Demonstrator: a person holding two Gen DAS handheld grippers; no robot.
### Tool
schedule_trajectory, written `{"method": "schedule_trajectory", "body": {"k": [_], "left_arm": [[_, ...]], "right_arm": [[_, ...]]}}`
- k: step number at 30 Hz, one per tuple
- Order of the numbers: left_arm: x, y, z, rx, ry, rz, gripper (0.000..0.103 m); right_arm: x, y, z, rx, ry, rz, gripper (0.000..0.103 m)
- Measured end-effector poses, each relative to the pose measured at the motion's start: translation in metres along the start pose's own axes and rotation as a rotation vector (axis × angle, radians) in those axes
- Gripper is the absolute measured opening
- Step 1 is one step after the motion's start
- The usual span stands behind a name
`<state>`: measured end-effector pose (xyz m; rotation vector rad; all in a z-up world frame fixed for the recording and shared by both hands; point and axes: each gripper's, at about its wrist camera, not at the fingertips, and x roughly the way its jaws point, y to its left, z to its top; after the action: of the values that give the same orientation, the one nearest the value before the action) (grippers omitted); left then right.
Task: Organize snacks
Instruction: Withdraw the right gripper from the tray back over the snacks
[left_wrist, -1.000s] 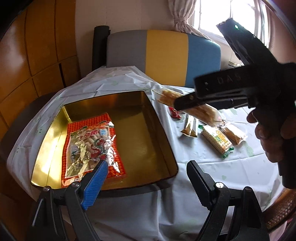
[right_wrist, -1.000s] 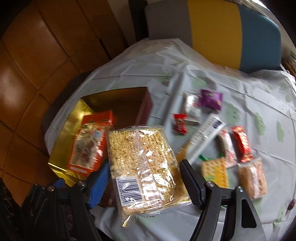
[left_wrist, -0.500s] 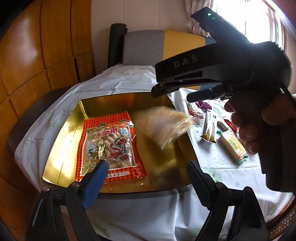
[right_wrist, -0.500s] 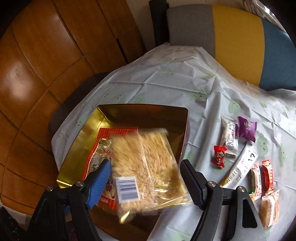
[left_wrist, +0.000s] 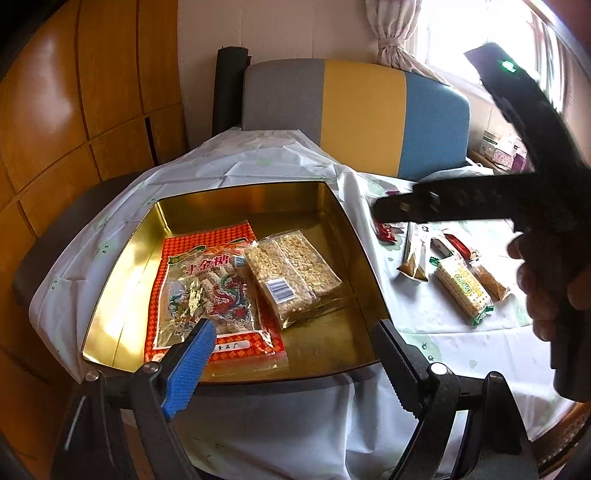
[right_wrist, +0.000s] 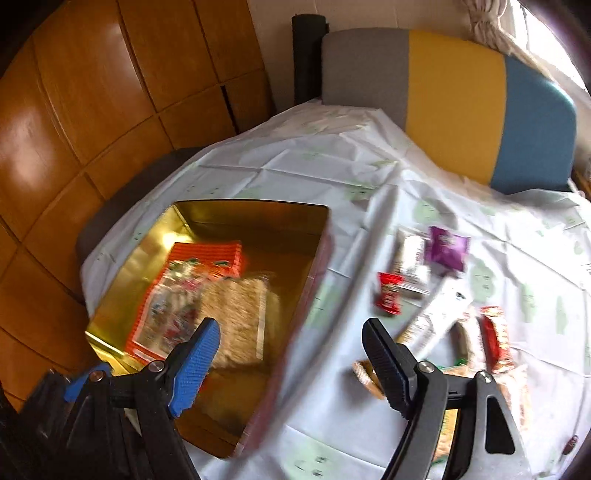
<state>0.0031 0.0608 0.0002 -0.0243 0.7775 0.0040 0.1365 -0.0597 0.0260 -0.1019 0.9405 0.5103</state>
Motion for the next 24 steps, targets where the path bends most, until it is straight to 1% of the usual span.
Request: {"method": "schedule_trajectory", "body": {"k": [7, 16, 21, 24], "left_arm": [[-0.004, -0.008, -0.002, 0.021, -0.002, 0.001, 0.087], [-0.007, -0.021, -0.003, 0.063, 0.003, -0.002, 0.087], [-0.006, -0.029, -0.003, 0.079, 0.014, -0.011, 0.087], [-0.004, -0.035, -0.002, 0.093, 0.023, -0.017, 0.087]], "right_arm": [[-0.02, -0.023, -0.024, -0.025, -0.025, -0.098, 0.081], [-0.035, -0.06, -0.048, -0.004, -0.019, -0.184, 0.081], [-0.043, -0.078, -0.057, -0.029, -0.009, -0.252, 0.081], [-0.046, -0.096, -0.062, -0.025, 0.005, -0.288, 0.081]]}}
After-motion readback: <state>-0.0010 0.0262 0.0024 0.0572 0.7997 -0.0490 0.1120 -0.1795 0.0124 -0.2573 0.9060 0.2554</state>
